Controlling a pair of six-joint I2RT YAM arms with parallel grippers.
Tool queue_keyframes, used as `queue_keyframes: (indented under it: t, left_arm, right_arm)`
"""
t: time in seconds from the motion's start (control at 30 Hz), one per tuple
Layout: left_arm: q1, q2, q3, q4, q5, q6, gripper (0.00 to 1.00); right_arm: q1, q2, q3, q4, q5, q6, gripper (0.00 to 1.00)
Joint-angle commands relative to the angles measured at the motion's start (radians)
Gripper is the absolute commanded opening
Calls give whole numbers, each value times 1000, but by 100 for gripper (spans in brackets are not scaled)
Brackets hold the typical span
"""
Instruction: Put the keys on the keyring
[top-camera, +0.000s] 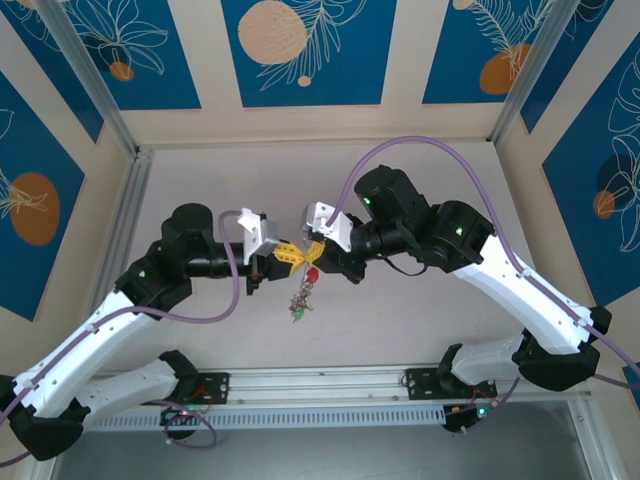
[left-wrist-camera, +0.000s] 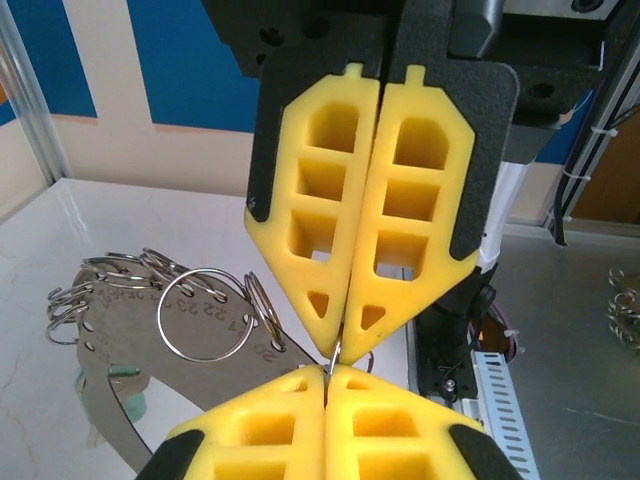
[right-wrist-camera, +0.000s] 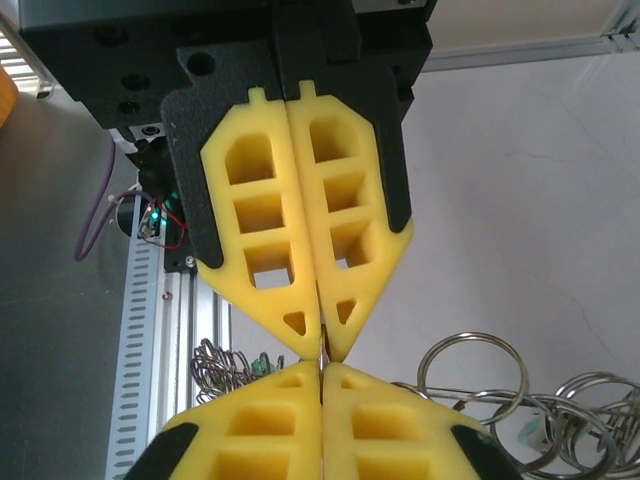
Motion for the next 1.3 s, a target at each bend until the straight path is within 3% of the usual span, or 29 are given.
queue_keyframes:
  t: [0.0, 0.13, 0.57, 1.03, 1.13, 1.27]
  left_arm:
    - [-13, -23, -35, 137, -6, -83, 0]
    - [-12, -47, -87, 253, 3, -152, 0]
    - [-11, -83, -255, 712, 143, -401, 0]
    - [-11, -38, -286, 875, 193, -492, 0]
    - [-11, -28, -293, 902, 198, -509, 0]
    - [-11, -23, -296, 926, 201, -522, 0]
  right_arm:
    - [-12, -67, -79, 134, -56, 51, 20]
    - [-29, -159, -205, 255, -86, 104, 30]
    - [-79, -318, -440, 506, -195, 175, 30]
    - [-79, -352, -538, 711, -307, 210, 29]
    - [-80, -344, -541, 727, -307, 214, 24]
    - [-79, -339, -541, 728, -295, 211, 8]
